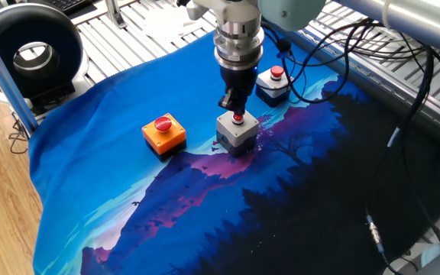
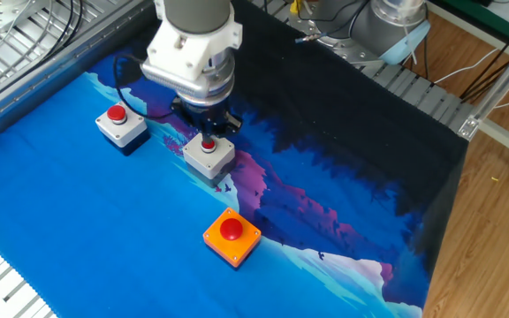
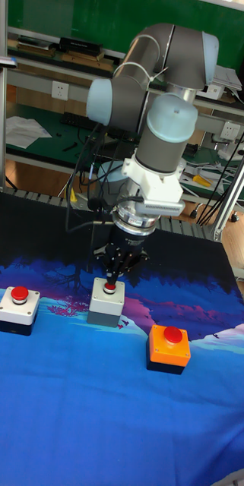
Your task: Press three buttons from left to right in sequence
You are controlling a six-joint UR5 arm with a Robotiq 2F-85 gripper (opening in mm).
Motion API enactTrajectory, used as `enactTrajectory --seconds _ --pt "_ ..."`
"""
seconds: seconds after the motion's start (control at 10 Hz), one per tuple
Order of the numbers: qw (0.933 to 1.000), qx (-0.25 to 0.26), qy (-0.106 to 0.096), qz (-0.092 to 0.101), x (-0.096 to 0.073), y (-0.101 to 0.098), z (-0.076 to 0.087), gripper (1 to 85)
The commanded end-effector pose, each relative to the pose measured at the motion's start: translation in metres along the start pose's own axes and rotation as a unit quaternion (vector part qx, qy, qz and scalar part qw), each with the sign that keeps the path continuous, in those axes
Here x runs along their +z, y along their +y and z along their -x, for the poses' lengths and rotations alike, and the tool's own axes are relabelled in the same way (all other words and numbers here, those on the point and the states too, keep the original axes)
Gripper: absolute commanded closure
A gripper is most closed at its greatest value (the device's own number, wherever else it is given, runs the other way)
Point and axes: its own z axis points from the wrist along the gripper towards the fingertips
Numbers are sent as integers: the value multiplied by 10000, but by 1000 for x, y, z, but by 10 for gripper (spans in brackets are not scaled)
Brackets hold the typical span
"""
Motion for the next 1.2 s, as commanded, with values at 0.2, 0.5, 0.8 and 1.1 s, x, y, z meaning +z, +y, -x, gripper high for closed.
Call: enactTrajectory --seconds 0.2,0.5,0.8,1.1 --pt "9997 -84 232 95 6 1 -6 833" --pt "9994 -82 263 200 5 7 -8 847" --pt "9995 -93 259 136 5 3 -7 847" --pt "9996 -124 230 127 5 0 -4 847"
